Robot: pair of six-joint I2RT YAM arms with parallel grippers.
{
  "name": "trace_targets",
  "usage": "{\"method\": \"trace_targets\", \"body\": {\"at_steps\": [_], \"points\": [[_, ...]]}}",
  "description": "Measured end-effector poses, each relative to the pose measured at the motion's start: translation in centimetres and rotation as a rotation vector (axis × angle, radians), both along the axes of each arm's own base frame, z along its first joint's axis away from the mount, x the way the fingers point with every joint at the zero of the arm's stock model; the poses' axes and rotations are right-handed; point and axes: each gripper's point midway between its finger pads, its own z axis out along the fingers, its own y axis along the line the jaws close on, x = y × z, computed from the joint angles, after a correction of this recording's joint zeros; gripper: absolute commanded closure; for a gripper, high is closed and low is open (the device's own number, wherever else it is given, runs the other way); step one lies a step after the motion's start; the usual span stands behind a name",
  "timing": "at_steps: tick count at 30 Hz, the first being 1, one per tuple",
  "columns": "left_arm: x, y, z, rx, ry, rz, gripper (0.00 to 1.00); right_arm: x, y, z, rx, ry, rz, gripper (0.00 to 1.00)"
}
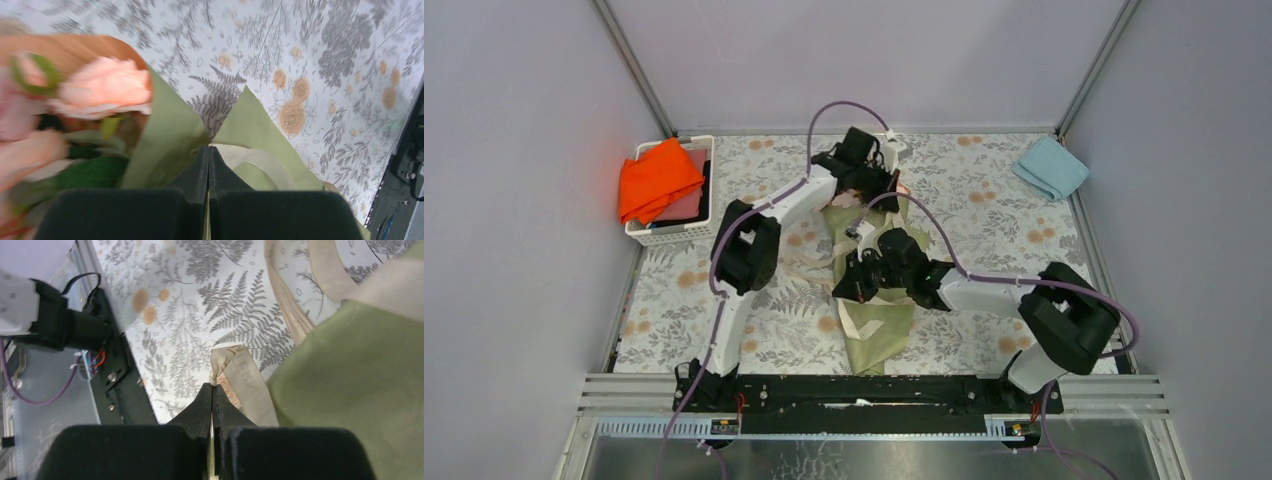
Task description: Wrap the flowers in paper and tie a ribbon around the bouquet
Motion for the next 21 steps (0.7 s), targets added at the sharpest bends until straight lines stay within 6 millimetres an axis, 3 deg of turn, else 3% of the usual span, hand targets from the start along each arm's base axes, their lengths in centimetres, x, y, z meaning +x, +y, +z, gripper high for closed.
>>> {"method": "trace_targets", "body": {"at_steps": [4,8,11,14,17,21], "points": [[2.4,1.9,5.5,-0.066,-0.063,0.073,1.0,0.9,0.2,-3.2,0.009,0.043,-0.07,1.0],[3.5,4.5,13.2,-0.149,-0.166,0.143,1.0,2.4,0.3,-5.4,0.035,0.116,-0.146,1.0],[2.9,5.6,18.5,-0.205,-0.247,0.157,1.0,4.2,-0.3,-5.7,0.07,0.153,-0.215,1.0],[1.1,5.4,22.2,-0.252,-0.298,0.129,1.0,6.6,-1.4,-6.0,0.101,0.184,-0.296,1.0],[-0.8,4.8,24.1,-0.279,-0.322,0.085,1.0,8.1,-2.1,-6.4,0.115,0.222,-0.345,1.0],[-4.7,2.4,23.5,-0.261,-0.326,-0.029,1.0,9.9,-2.4,-6.5,0.152,0.281,-0.372,0.92]]}}
